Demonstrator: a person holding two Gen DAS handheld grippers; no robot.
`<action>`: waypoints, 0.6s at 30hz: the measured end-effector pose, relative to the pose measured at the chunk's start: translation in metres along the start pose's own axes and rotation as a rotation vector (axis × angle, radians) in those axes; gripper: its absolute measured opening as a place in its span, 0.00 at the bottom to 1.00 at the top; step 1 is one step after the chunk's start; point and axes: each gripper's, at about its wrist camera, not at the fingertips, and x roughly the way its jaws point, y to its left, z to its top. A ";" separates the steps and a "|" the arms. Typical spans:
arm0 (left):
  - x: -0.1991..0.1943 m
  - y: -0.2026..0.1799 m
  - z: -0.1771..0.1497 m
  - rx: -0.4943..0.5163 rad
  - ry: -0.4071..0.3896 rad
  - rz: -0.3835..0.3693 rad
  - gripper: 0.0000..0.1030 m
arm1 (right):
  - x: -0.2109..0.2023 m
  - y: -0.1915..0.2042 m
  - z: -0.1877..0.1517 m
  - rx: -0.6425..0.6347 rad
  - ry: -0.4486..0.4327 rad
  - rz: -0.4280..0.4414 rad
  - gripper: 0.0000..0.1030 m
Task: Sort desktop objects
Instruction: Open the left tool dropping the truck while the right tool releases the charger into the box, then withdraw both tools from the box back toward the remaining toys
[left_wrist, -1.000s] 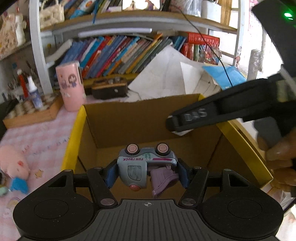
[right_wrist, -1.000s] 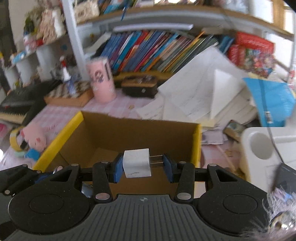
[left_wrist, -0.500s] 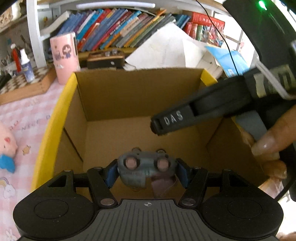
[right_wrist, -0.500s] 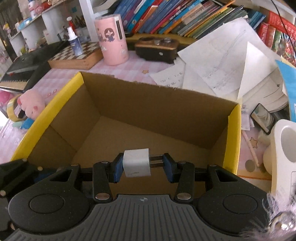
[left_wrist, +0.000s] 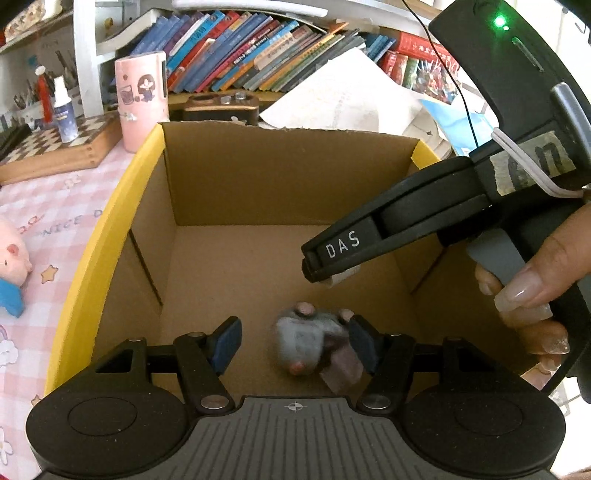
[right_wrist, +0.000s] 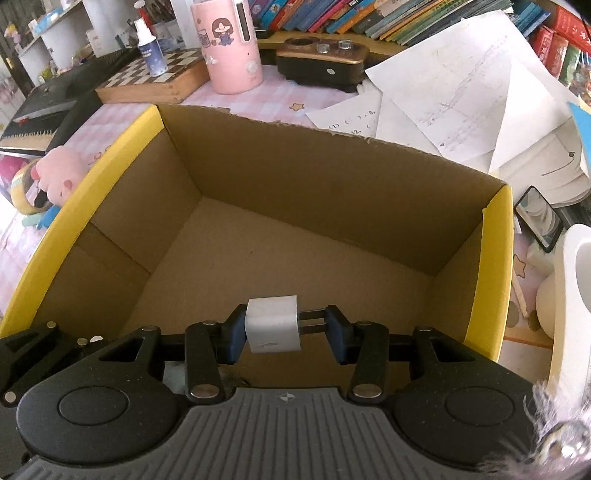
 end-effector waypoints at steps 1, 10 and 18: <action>-0.001 0.000 0.000 0.001 -0.009 0.007 0.65 | 0.000 0.000 0.000 0.000 -0.001 -0.003 0.41; -0.037 0.003 0.000 0.008 -0.140 0.028 0.82 | -0.032 0.002 -0.005 0.025 -0.151 0.016 0.63; -0.090 0.019 0.000 -0.038 -0.296 0.058 0.89 | -0.090 -0.002 -0.029 0.131 -0.383 -0.049 0.72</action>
